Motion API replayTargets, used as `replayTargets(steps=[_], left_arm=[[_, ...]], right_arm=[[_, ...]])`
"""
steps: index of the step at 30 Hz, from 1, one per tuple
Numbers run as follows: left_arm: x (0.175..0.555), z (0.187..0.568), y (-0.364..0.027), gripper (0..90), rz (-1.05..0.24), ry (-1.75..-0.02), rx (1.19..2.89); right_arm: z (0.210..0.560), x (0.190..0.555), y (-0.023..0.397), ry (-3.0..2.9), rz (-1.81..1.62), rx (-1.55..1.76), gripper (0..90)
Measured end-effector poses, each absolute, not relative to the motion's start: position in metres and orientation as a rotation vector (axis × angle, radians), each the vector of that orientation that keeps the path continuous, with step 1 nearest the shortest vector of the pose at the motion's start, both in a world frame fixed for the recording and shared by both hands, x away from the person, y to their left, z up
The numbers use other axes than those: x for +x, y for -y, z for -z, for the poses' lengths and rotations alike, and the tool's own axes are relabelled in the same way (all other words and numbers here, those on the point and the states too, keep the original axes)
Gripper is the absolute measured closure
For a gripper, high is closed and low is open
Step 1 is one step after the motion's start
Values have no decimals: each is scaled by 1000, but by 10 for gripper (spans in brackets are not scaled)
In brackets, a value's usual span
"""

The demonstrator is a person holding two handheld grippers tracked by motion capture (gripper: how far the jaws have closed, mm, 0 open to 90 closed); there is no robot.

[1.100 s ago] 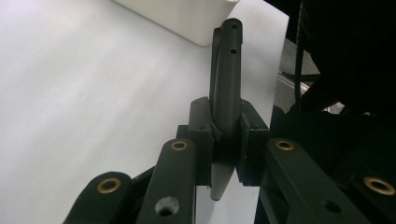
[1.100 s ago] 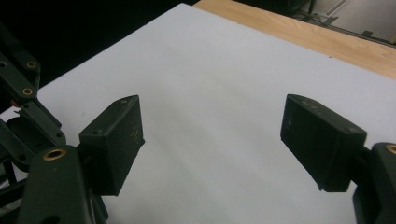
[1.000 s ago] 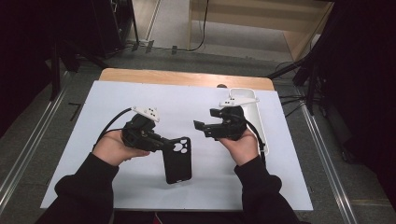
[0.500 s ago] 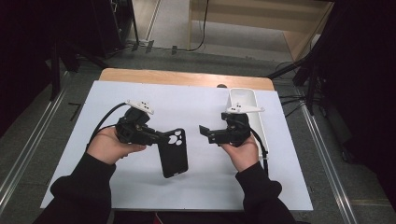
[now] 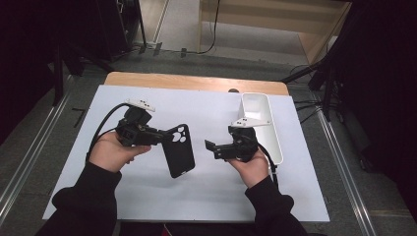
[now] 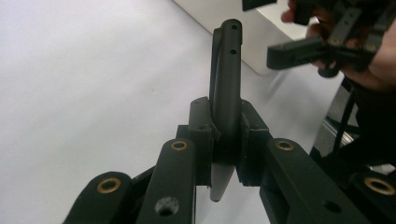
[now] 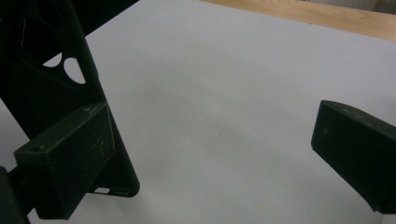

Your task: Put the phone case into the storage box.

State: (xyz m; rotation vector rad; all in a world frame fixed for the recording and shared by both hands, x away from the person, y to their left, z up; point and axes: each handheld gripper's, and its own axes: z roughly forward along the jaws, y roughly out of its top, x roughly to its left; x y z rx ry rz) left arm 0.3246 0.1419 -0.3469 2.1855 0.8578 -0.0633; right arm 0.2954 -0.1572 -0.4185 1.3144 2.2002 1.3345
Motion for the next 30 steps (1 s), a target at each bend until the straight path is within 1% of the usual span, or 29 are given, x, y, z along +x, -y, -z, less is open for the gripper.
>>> replayTargets(steps=[13, 20, 30], left_arm=[[331, 349, -148, 787, -61, -1007, 2137], [333, 350, -149, 787, -80, -1049, 2072], [336, 352, -142, 787, -42, -1043, 2080]], right_arm=[[429, 290, 144, -2222, -1340, 1278, 0], [432, 287, 136, -2230, -1351, 1272, 0], [434, 285, 127, -2257, -1366, 1240, 0]])
